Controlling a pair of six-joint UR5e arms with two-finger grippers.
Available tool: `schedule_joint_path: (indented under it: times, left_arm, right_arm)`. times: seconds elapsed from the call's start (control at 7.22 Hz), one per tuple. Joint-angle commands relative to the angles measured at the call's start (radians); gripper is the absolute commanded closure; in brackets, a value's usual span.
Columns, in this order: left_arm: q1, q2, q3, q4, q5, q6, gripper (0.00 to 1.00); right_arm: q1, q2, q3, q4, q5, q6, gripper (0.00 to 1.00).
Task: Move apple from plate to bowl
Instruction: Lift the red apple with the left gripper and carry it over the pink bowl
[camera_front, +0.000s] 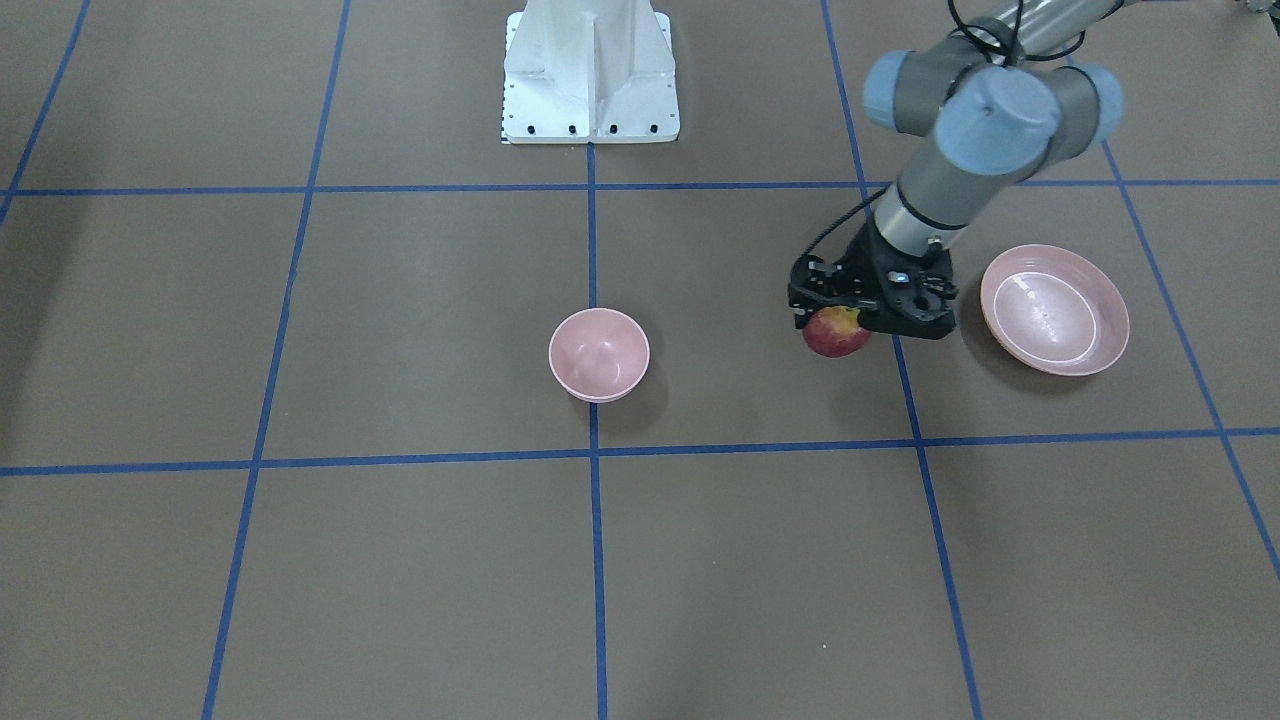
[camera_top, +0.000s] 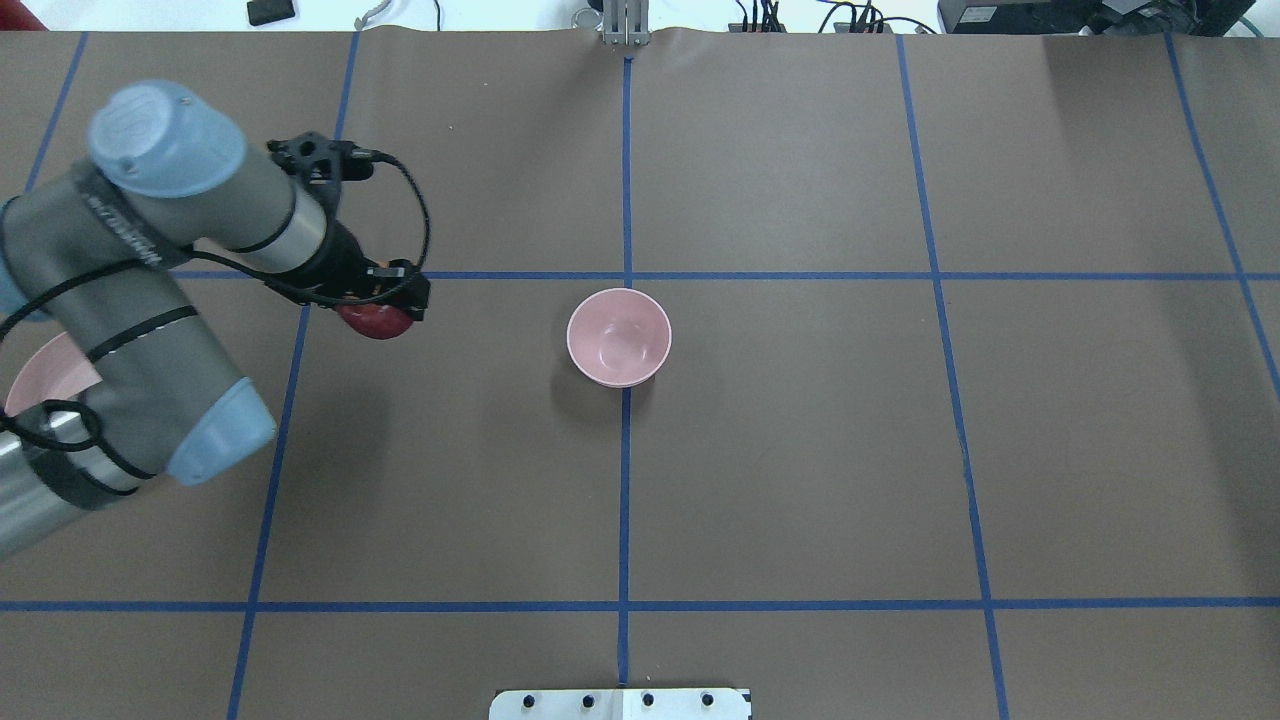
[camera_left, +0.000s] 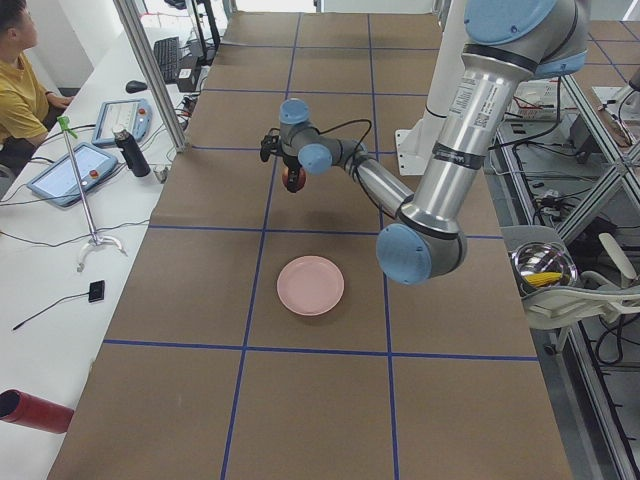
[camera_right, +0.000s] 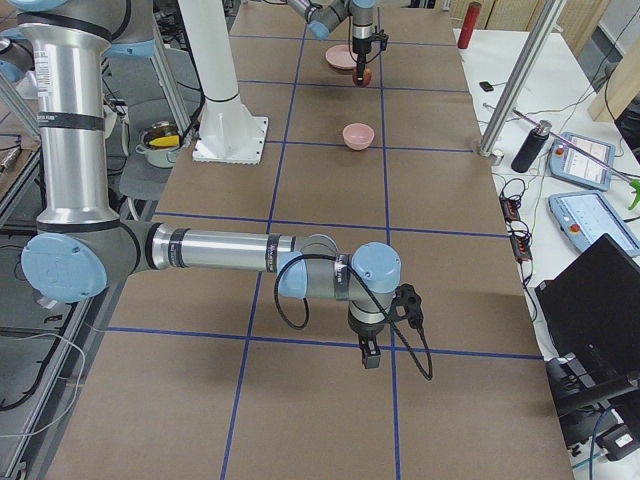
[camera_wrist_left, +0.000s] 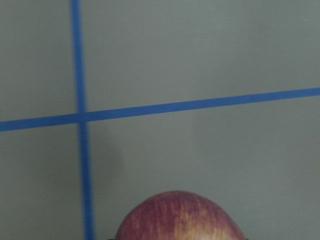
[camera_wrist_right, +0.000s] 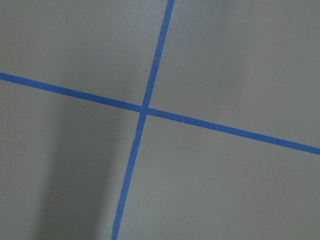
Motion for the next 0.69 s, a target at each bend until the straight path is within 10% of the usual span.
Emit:
schedule_joint_path:
  times: [0.0, 0.28, 0.55]
  left_arm:
    - [0.109, -0.237, 0.099, 0.135, 0.105, -0.163, 1.0]
    - [0.149, -0.482, 0.382, 0.102, 0.141, -0.254, 1.0]
    - [0.203, -0.5, 0.544, -0.111, 0.214, -0.303, 1.0]
  right_arm:
    - [0.0, -0.005, -0.01, 0.0, 0.002, 0.001, 0.0]
    - [0.0, -0.005, -0.012, 0.0, 0.002, 0.004, 0.0]
    - [-0.002, -0.005, -0.013, 0.0, 0.002, 0.006, 0.0]
